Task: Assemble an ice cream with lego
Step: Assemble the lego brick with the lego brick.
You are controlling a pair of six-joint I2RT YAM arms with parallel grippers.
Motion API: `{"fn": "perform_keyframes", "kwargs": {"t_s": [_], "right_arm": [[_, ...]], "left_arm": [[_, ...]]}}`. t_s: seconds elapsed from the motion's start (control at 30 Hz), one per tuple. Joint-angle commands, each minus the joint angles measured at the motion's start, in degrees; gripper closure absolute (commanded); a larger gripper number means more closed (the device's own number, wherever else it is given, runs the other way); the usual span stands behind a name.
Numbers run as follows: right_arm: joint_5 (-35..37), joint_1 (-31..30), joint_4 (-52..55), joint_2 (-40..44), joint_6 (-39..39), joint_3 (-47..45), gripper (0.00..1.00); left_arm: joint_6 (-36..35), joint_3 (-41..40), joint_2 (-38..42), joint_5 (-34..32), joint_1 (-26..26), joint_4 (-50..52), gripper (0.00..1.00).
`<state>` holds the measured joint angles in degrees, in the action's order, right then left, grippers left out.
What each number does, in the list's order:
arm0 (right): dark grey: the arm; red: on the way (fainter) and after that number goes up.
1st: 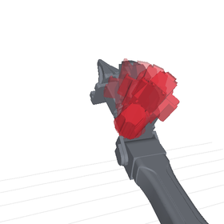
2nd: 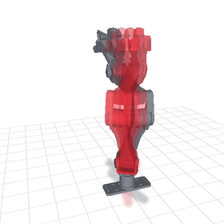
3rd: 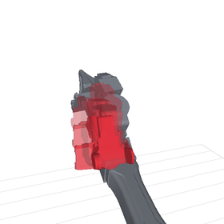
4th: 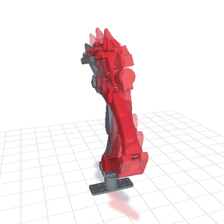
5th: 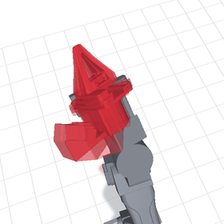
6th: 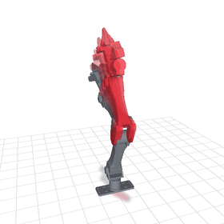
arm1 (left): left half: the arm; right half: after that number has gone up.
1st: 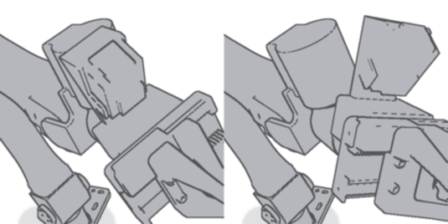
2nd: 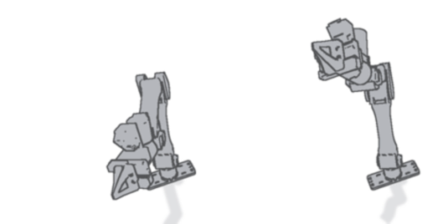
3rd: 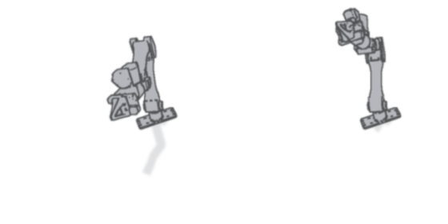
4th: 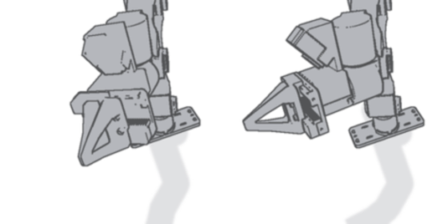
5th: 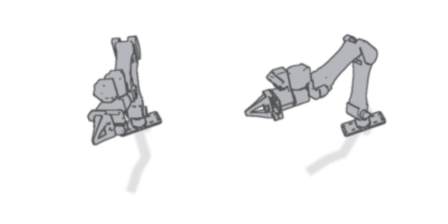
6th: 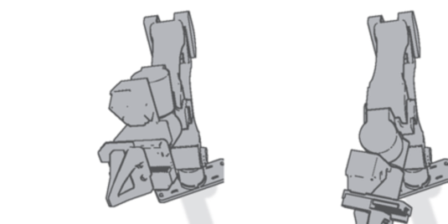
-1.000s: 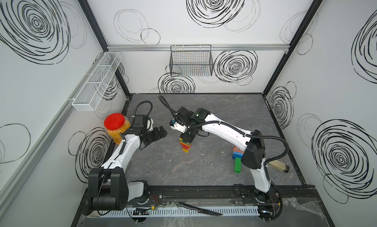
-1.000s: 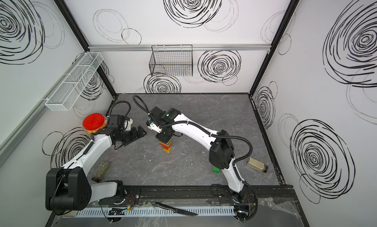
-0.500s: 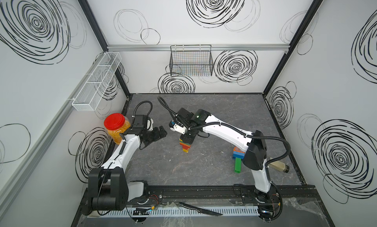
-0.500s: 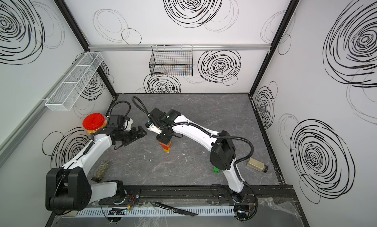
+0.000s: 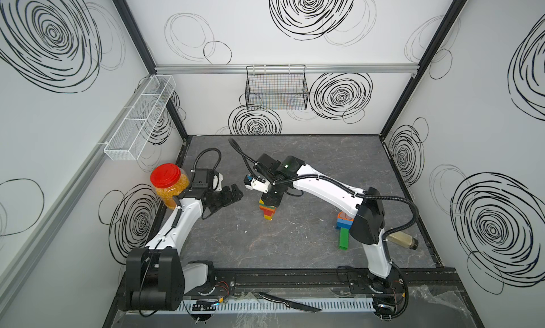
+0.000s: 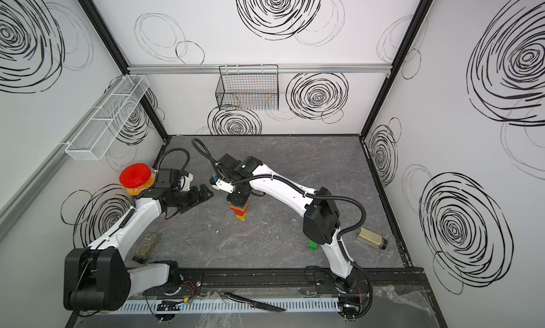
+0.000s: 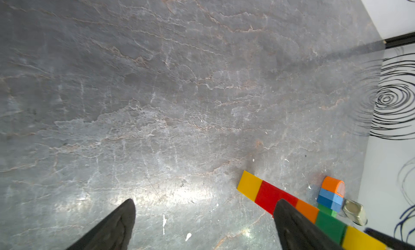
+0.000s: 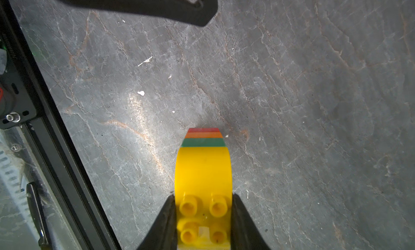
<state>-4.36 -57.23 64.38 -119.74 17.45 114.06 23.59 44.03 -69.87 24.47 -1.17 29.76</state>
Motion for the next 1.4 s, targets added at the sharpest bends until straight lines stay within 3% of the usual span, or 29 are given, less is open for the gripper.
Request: {"fn": "perform_keyframes", "kwargs": {"t_s": [0.0,0.33,0.53,0.73,0.97,1.37], "right_arm": [[-0.4,-0.3,10.4,-8.1,2.2,-5.3,1.0],[0.3,-0.3,10.9,-8.0,2.1,-4.2,1.0],[0.3,-0.3,10.9,-7.9,2.0,-4.2,1.0],[0.4,-0.3,10.9,-7.9,1.8,-3.9,1.0],[0.3,-0.5,10.9,-7.7,1.7,-3.9,1.0],[0.2,-0.8,10.9,-7.9,1.5,-3.7,1.0]], "left_arm": [[2.9,-3.8,4.0,6.2,1.3,-4.7,0.01],[11.9,-14.2,14.8,16.4,4.3,-19.0,0.01],[14.8,-15.8,17.1,19.5,5.1,-25.2,0.01],[13.0,-15.4,16.5,18.0,7.6,-24.5,0.01],[18.2,-20.2,17.6,17.3,9.1,-32.4,0.01],[18.4,-19.0,14.0,13.9,12.3,-34.0,0.01]]}}
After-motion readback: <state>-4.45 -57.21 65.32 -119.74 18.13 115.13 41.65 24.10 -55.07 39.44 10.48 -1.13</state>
